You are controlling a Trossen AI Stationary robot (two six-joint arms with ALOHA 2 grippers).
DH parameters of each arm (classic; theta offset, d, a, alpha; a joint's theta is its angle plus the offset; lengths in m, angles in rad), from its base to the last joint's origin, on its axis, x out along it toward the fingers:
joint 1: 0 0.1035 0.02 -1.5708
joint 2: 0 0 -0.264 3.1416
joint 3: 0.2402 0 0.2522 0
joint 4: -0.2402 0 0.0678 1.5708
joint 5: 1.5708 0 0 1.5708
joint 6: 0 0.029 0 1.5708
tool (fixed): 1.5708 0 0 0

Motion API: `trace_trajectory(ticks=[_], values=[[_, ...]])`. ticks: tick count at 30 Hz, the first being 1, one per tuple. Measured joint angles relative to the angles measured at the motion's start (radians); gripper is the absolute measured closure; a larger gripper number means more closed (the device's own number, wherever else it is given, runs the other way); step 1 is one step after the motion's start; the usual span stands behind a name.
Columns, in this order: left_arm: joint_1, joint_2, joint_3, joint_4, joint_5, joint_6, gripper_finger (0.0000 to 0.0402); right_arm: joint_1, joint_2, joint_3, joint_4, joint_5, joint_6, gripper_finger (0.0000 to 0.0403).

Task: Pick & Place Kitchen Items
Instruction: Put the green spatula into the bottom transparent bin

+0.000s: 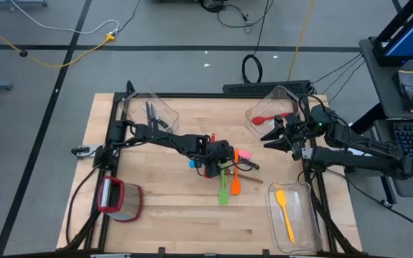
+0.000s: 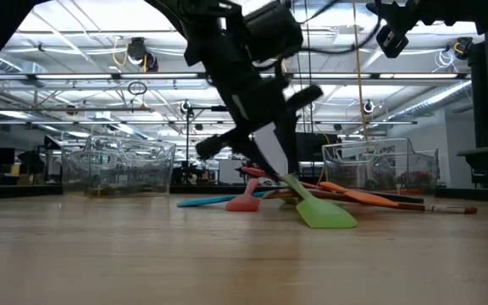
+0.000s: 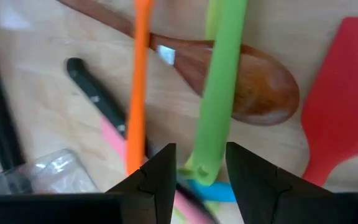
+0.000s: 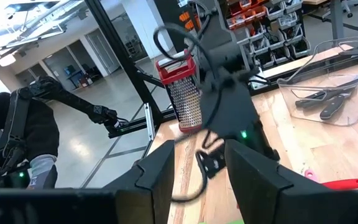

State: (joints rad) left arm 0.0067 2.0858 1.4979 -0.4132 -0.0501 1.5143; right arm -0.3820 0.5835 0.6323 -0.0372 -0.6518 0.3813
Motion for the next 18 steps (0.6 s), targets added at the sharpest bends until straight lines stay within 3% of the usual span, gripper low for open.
trace_trajectory(ticks=[18], values=[[0.003, 0.022, -0.002, -0.003, -0.003, 0.0, 0.0259, 0.0, 0.0, 0.0, -0.004, 0.0, 0.0, 0.0268]])
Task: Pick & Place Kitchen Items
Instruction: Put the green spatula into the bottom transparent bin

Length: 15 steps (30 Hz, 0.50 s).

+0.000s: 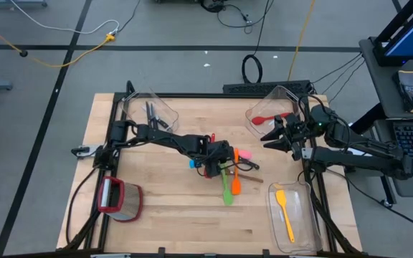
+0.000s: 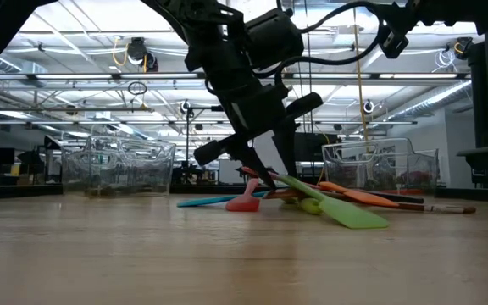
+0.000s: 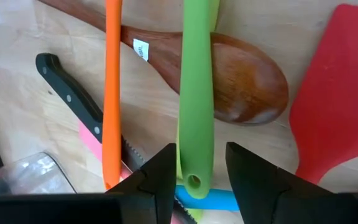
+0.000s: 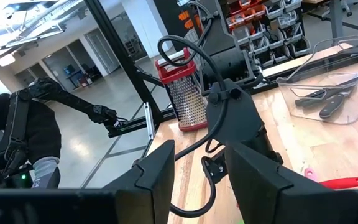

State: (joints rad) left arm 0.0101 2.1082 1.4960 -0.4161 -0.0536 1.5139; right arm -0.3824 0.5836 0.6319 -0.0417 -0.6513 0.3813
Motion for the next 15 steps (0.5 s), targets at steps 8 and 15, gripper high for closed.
trace_trajectory(ticks=[8, 15], values=[[0.003, 0.0, 0.0, 0.003, 0.0, 0.0, 0.0306, 0.0, 0.0, 0.0, 0.0, 0.0, 0.0, 0.0268], [0.003, 0.0, 0.0, 0.002, -0.002, -0.002, 0.0339, 0.0, 0.0, 0.0, 0.0, 0.0, 0.0, 0.0268]])
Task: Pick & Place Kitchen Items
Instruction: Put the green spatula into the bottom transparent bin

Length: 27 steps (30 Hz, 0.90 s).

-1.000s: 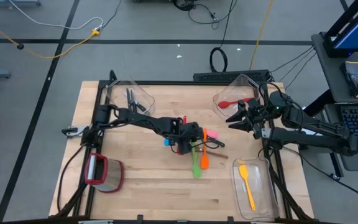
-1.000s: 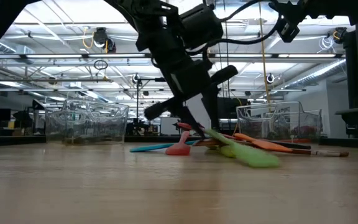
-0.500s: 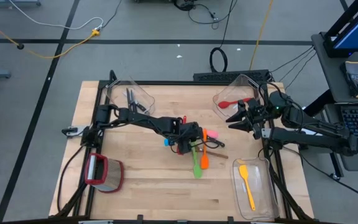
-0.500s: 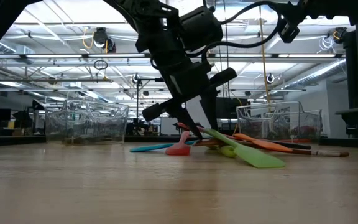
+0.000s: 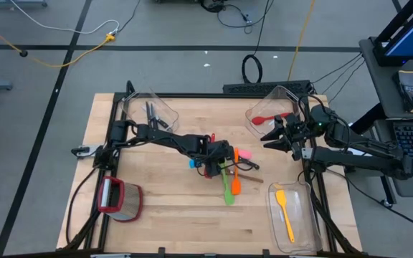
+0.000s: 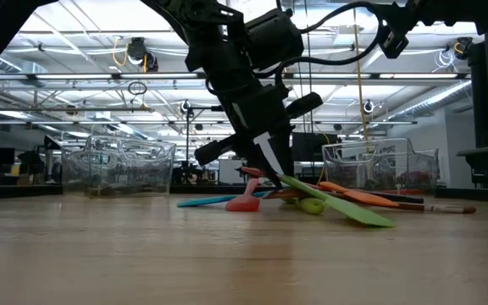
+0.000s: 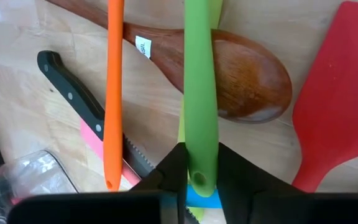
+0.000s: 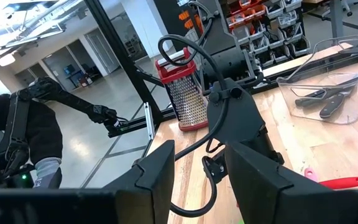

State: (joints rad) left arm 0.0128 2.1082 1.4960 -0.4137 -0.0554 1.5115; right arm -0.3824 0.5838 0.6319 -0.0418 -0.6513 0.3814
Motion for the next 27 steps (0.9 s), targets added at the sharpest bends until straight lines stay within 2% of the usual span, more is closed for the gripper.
trace_trajectory(ticks=[9, 27], values=[[0.0, 0.0, 0.0, 0.002, -0.092, 0.013, 0.037, 0.0, 0.0, 0.0, 0.0, 0.0, 0.0, 0.0268], [-0.025, -0.023, 0.001, 0.045, -0.179, 0.057, 0.0379, 0.0, 0.0, 0.0, 0.0, 0.0, 0.0, 0.0268]])
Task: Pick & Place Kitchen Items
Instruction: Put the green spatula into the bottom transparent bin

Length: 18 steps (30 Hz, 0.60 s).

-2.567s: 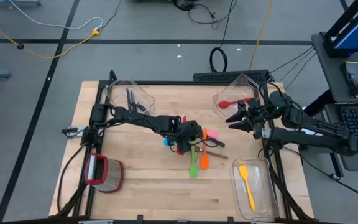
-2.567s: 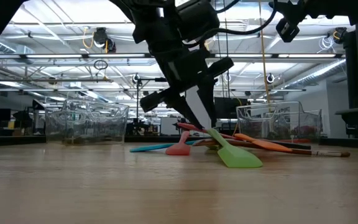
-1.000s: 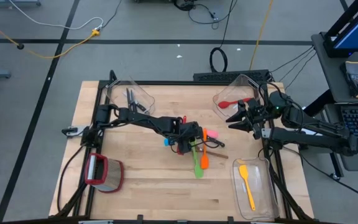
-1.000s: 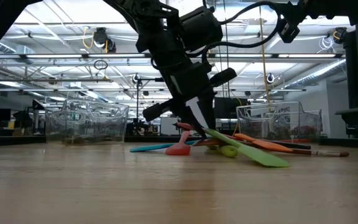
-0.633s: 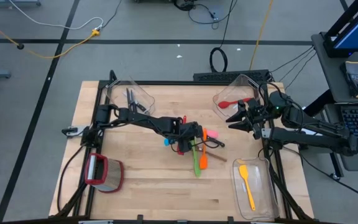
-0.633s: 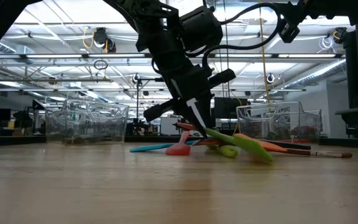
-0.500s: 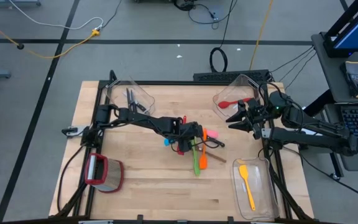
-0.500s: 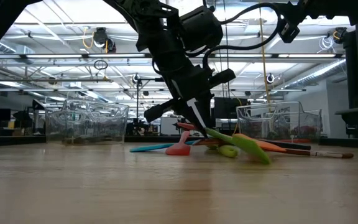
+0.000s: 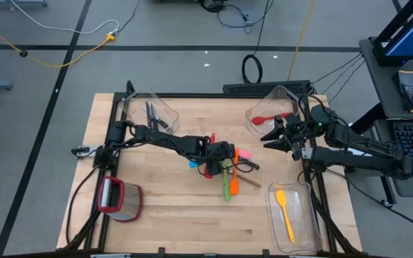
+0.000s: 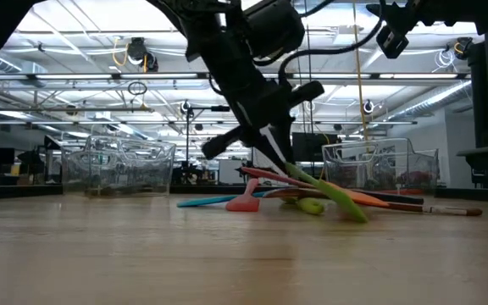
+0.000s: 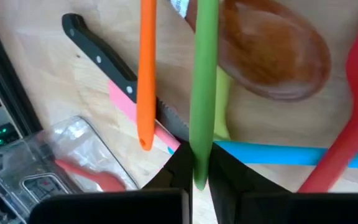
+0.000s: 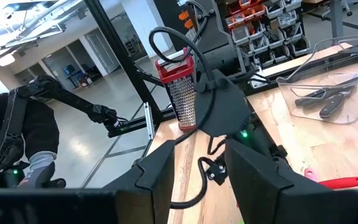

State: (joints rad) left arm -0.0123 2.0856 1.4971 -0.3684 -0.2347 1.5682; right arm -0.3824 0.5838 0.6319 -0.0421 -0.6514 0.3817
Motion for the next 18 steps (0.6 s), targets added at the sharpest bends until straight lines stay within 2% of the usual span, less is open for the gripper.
trace_trajectory(ticks=[5, 10, 18], values=[[-0.011, -0.026, 0.0, -0.051, -0.003, -0.007, 0.0394, 0.0, 0.0, 0.0, 0.001, 0.0, 0.0, 0.0268], [-0.024, -0.043, -0.001, -0.133, -0.036, -0.005, 0.0389, 0.0, 0.0, 0.0, 0.001, 0.0, 0.0, 0.0268], [-0.04, -0.098, 0.0, -0.175, -0.057, -0.027, 0.0394, 0.0, 0.0, 0.0, 0.002, 0.0, 0.0, 0.0268]])
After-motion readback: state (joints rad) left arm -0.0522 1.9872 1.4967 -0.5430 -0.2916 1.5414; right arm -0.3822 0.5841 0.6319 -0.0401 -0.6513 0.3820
